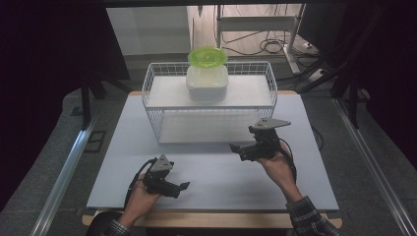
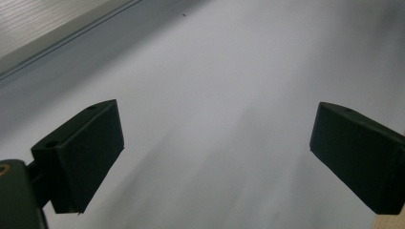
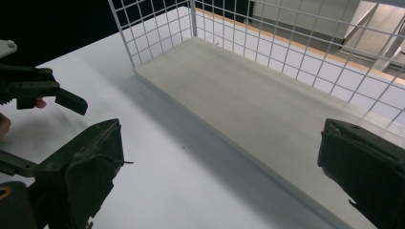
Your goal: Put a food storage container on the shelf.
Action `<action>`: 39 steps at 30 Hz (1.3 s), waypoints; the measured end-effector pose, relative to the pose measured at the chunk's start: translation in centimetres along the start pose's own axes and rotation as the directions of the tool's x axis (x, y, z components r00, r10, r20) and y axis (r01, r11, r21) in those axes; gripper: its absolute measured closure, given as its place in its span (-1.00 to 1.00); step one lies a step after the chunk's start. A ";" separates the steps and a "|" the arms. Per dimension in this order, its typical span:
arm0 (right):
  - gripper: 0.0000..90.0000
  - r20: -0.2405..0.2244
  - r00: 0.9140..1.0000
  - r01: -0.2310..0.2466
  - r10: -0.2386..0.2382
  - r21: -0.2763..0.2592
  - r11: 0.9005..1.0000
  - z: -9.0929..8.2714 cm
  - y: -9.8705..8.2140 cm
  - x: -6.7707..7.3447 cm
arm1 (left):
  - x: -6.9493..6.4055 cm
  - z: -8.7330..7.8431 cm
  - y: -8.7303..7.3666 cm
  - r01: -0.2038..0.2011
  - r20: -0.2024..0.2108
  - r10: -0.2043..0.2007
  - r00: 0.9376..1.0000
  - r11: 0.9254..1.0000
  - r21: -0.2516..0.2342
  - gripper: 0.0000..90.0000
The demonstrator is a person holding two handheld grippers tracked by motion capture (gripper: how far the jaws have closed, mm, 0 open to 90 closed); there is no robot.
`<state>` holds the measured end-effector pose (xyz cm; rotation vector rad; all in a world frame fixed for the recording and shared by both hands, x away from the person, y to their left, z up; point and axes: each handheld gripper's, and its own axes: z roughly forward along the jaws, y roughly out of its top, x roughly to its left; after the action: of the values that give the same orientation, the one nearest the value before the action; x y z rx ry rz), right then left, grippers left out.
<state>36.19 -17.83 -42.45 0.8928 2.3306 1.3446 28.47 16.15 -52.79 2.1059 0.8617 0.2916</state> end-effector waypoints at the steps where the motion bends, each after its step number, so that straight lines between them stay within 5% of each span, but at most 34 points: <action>1: -0.96 0.001 1.000 -0.002 0.002 0.000 1.000 -0.1 -0.2 0.0 | 0.0 0.0 0.0 -0.001 0.001 0.001 1.000 1.000 -0.001 -0.91; 39: -1.00 0.084 0.996 -0.003 -0.010 0.152 0.988 0.1 -8.3 0.4 | -0.2 0.5 -0.2 -0.029 -0.003 0.029 1.000 1.000 0.008 -0.95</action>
<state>32.90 -20.58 -49.58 0.9697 2.3932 1.1165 28.49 15.84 -53.28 2.1270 0.8365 0.3073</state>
